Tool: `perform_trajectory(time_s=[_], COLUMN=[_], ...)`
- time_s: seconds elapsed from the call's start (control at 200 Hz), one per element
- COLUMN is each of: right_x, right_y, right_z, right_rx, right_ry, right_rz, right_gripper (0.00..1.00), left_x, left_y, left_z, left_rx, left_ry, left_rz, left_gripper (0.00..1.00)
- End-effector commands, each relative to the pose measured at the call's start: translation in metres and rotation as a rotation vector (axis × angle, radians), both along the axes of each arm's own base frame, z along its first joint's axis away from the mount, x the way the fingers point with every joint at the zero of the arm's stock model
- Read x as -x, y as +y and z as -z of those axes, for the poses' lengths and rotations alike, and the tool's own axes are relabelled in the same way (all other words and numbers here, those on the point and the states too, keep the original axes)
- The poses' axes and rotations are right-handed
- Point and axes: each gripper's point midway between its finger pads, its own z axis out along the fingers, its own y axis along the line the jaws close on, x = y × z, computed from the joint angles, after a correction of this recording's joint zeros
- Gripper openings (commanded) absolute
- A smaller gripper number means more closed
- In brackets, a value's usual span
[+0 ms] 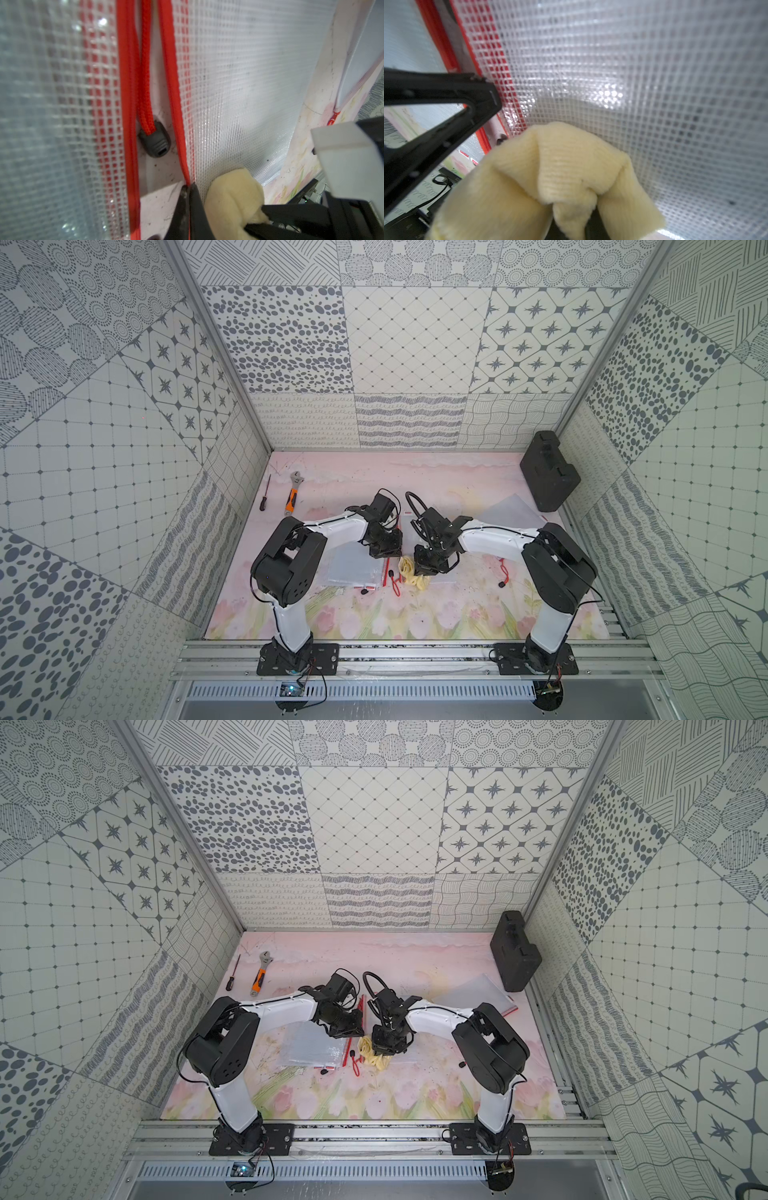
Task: Wipe the document bag
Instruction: Wipe the dirt from the document bag.
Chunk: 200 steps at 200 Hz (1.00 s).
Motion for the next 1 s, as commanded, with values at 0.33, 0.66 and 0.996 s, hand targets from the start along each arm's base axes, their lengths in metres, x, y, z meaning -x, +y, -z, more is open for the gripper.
perform_trajectory(time_s=[0.33, 0.66, 0.996], right_x=[-0.004, -0.063, -0.042], right_y=[-0.103, 0.021, -0.133], right_z=[-0.017, -0.003, 0.017], right_rx=[0.142, 0.055, 0.14], right_ry=[-0.013, -0.021, 0.065], right_rz=[0.164, -0.029, 0.221], right_gripper=[0.0, 0.0, 0.0], left_x=[-0.006, -0.005, -0.005], left_y=[0.004, 0.007, 0.005], left_z=[-0.001, -0.007, -0.008], left_rx=[-0.011, -0.015, -0.006], left_ry=[-0.032, -0.043, -0.037], left_rz=[0.013, -0.002, 0.002], left_gripper=[0.0, 0.0, 0.0])
